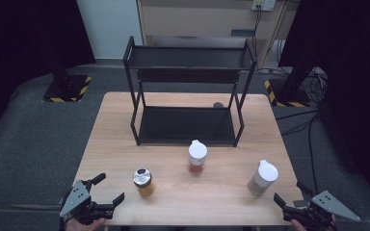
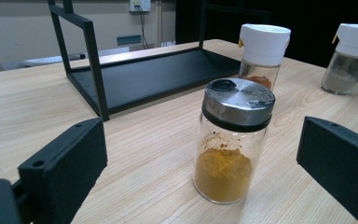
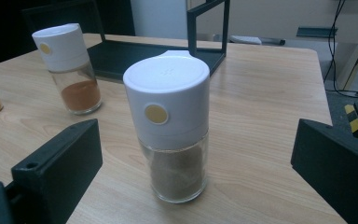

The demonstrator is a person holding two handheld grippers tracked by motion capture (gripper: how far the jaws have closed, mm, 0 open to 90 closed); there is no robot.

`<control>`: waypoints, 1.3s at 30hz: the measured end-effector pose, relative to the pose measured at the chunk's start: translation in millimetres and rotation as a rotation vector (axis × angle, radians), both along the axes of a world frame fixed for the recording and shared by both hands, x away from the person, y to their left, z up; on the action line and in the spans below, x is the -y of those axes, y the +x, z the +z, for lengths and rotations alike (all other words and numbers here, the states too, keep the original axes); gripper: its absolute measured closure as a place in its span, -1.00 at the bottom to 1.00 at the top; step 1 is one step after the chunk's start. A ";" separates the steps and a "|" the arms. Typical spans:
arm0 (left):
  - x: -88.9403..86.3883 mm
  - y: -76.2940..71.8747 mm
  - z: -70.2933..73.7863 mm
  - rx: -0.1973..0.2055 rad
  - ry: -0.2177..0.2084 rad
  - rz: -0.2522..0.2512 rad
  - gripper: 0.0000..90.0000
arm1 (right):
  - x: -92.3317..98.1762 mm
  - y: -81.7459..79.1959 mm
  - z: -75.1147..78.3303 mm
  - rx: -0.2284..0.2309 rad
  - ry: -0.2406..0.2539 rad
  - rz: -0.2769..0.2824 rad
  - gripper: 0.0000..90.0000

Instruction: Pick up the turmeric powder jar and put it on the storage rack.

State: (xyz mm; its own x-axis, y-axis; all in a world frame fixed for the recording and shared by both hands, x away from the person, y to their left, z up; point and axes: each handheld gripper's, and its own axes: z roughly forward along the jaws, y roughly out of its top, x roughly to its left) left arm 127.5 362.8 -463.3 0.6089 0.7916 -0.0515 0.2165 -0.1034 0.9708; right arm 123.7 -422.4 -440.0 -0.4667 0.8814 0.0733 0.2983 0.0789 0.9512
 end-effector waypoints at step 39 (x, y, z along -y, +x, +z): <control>18.6 52.4 43.6 -0.073 0.074 -0.160 -0.97 | 2.6 9.7 0.7 -0.021 -0.018 0.067 -0.90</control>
State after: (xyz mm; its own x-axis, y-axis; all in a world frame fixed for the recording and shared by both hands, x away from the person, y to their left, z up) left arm 180.0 344.2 -419.7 0.7241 0.6882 -0.0454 0.2614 -0.2129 0.9415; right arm 133.4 -425.0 -439.2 -0.5233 0.8494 0.0678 0.3119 0.1169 0.9429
